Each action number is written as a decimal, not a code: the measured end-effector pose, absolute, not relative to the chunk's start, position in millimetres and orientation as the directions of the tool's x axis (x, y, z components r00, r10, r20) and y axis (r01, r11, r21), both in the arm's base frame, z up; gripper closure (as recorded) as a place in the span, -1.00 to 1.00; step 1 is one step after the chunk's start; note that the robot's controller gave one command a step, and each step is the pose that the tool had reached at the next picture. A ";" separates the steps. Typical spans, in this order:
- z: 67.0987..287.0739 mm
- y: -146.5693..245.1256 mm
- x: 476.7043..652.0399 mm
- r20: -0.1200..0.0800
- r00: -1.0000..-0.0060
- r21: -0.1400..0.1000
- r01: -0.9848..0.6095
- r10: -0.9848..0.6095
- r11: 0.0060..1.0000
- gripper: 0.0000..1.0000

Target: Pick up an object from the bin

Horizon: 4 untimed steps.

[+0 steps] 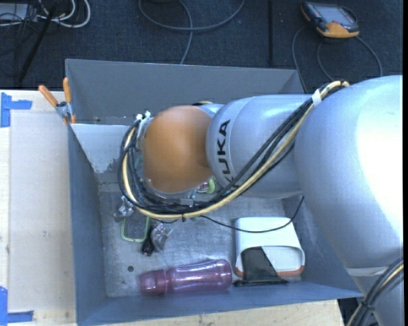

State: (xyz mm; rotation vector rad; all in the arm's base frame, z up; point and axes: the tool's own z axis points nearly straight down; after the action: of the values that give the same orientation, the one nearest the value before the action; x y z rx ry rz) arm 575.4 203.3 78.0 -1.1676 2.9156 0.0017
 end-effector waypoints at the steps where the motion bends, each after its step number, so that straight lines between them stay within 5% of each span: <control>1: 74.2 212.1 580.6 -0.005 -0.753 -0.004 -0.658 -0.658 0.753 1.00; 3: 79.0 211.7 578.9 -0.001 -0.754 -0.001 -0.657 -0.657 0.754 1.00; 4: 98.5 212.1 576.2 0.007 -0.753 0.004 -0.658 -0.658 0.753 1.00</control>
Offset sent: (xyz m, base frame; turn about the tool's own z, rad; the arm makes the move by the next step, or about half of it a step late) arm 0.0000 0.0000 0.0000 0.0000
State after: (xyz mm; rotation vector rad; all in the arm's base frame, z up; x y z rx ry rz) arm 576.2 212.1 98.5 -1.1059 2.9492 0.0014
